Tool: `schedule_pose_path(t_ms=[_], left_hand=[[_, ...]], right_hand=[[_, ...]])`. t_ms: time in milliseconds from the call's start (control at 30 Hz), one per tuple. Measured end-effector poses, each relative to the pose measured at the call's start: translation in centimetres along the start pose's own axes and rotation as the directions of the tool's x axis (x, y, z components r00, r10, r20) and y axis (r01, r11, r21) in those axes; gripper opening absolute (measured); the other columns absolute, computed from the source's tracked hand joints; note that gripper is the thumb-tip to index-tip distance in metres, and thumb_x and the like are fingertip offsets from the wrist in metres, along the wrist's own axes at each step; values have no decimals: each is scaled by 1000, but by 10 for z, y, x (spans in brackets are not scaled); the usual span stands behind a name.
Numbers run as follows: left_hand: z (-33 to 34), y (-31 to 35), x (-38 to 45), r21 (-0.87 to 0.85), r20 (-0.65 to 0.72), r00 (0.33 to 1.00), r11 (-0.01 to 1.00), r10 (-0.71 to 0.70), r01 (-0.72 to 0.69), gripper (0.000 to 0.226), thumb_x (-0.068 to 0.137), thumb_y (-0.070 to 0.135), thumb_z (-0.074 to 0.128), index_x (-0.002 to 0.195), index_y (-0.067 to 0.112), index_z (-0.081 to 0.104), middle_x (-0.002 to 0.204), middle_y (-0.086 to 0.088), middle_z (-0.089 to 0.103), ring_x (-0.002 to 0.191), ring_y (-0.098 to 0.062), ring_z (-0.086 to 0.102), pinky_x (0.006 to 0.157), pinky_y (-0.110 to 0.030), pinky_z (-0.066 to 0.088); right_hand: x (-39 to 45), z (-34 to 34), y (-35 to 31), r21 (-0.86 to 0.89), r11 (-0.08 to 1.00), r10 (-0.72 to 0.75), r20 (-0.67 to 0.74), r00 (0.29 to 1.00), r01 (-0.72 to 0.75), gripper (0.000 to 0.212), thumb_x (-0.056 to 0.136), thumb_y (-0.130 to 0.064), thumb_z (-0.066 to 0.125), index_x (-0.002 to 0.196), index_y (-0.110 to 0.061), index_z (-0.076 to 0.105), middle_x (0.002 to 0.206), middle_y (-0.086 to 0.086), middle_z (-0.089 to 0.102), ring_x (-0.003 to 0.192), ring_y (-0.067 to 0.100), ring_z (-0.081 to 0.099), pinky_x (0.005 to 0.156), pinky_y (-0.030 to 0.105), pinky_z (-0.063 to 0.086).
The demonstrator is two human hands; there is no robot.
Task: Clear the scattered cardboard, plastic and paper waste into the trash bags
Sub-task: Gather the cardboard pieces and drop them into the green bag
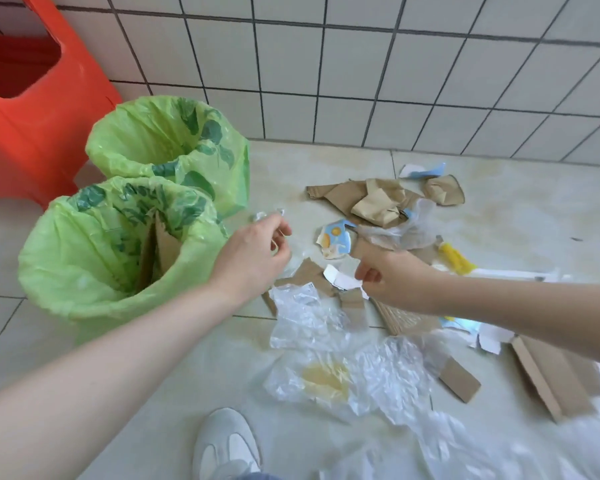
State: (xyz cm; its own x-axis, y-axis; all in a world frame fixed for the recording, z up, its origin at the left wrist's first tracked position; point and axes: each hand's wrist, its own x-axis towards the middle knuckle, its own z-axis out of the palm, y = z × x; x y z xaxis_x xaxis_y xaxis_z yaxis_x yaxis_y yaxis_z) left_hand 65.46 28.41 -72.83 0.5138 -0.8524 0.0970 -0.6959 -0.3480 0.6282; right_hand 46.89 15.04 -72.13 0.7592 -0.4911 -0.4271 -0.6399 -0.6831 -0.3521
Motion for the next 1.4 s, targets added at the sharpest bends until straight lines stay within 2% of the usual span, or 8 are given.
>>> schedule_pose_path(t_ms=[233,433,600,767,933,1067,1167,1400], left_hand=[[70,28,-1,269,522,851,958,-55,-103,11,81,21,52,91,22,57,94,3,65,88,-21,58,76,-35,51],[122,32,-15,329,738,674,893,-41,-306,15,88,21,45,101,18,53,106,2,60,101,-21,54,82,-37,48],[153,15,-30,329,757,644,789,107,-518,20,91,20,45,108,17,53,111,1,53,106,-21,50,76,-34,45],[156,-10,-27,297,666,629,630,402,-718,28,56,7,76,78,15,61,89,0,62,74,-22,61,48,-27,48],[180,-6,-8,256,602,711,756,363,-603,43,70,-10,60,109,8,59,138,-8,51,121,-29,53,77,-43,55],[192,7,3,245,679,656,741,330,-625,71,81,-16,41,145,14,34,157,1,23,145,-17,21,108,-32,32],[197,10,6,286,738,619,706,269,-648,74,85,-14,36,150,18,22,160,5,12,148,-12,7,111,-24,22],[199,-13,-4,413,689,706,710,166,-570,49,84,-1,54,129,19,50,127,-2,46,120,-23,40,90,-37,44]], right_hand=[[-33,20,94,-153,982,139,185,973,-111,25,88,-24,46,111,-23,56,107,-3,63,100,21,58,86,35,51],[-40,73,146,-168,971,209,249,946,-170,26,88,-24,45,113,-22,51,113,-1,58,101,24,56,83,40,52],[-62,117,170,-108,934,349,70,935,-341,22,89,-23,44,110,-19,50,114,2,52,102,24,53,81,36,49],[-81,142,184,-104,901,418,-53,907,-421,42,86,-42,59,113,-15,40,113,3,45,108,24,46,75,30,40],[-83,152,189,126,856,507,-21,862,-501,53,82,-44,65,119,-15,40,122,4,47,117,24,42,86,31,40],[-77,152,183,181,860,482,16,876,-477,39,83,-35,61,115,-19,46,110,2,56,105,24,51,80,36,46],[-75,155,175,180,895,416,-6,909,-408,9,86,-24,52,85,-20,44,91,2,50,90,27,52,73,39,48],[-81,150,157,402,878,300,-44,953,-258,20,89,-21,53,75,-12,43,82,7,52,76,25,51,68,37,43]])
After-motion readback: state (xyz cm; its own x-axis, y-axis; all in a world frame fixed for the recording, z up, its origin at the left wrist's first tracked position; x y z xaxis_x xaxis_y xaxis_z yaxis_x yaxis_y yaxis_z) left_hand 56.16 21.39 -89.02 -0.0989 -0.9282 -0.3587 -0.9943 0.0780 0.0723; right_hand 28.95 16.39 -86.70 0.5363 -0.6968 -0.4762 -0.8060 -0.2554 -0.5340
